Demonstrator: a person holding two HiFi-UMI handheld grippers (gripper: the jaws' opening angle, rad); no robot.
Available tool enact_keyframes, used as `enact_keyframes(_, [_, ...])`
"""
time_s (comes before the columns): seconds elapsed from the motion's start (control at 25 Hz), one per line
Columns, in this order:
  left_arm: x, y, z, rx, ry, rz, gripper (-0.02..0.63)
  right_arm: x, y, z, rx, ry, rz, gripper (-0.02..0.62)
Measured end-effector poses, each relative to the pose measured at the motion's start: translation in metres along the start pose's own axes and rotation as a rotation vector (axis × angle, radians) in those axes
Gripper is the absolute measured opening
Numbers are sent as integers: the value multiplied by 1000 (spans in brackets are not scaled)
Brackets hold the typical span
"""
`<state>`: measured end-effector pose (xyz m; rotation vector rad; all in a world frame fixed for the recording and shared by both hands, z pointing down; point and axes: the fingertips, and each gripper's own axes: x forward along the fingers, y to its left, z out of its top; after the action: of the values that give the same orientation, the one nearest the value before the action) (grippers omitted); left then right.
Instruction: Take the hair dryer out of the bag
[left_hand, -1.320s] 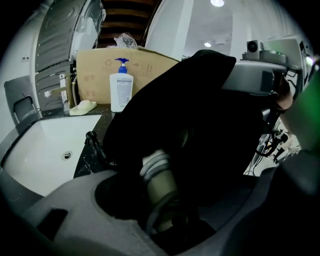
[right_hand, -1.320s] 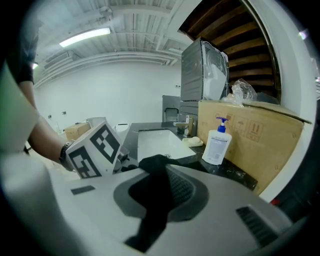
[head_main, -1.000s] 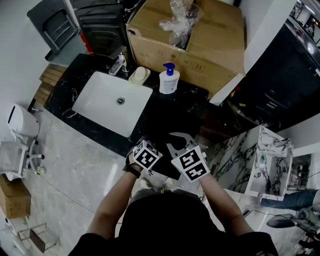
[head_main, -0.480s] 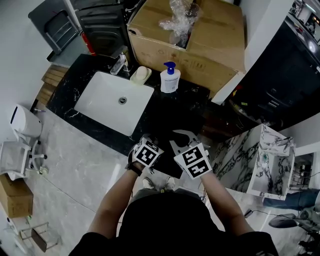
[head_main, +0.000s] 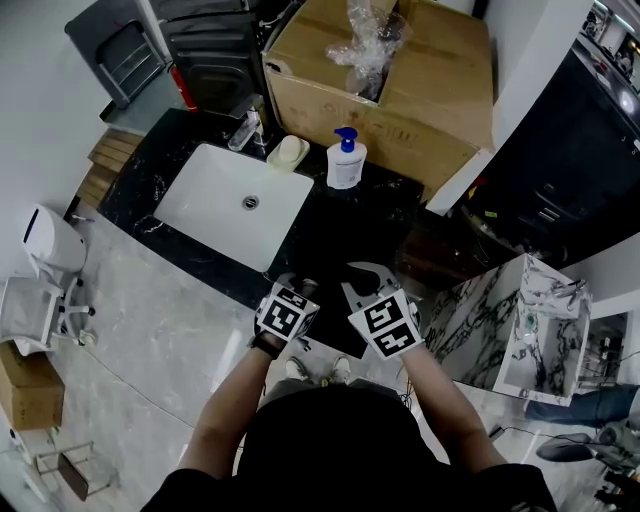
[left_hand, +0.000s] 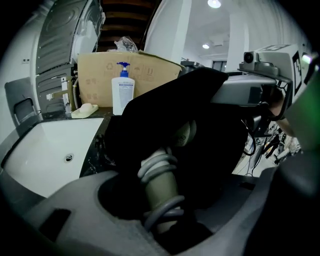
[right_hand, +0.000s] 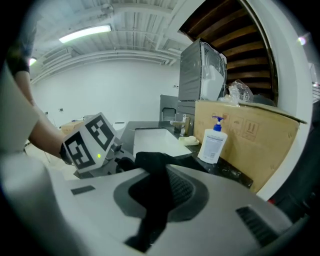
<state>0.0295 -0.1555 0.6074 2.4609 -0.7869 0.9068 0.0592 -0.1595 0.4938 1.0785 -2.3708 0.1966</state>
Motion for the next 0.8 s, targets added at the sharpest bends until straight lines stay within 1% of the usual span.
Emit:
enact_keyframes(0.2, [-10,1,2,-72,-49,-3,224,2,0,0,-45,8,-18,31])
enact_keyframes(0.28, [-16,1,5,-84,-66,-5,224,3,-1,0,-49,8,-22,31])
enact_keyframes(0.4, [-23,0,8,-69,-72,-6,224,3,-5,3,-46,1,-29,31])
enact_keyframes(0.6, [-31,-4,1,-30,-54,1,224,3,-11,4,-54,5,-45,31])
enact_keyframes(0.8, [-39,-10,-9,-26,-65,-17,224,2,-14,5,-43,0,-48,31])
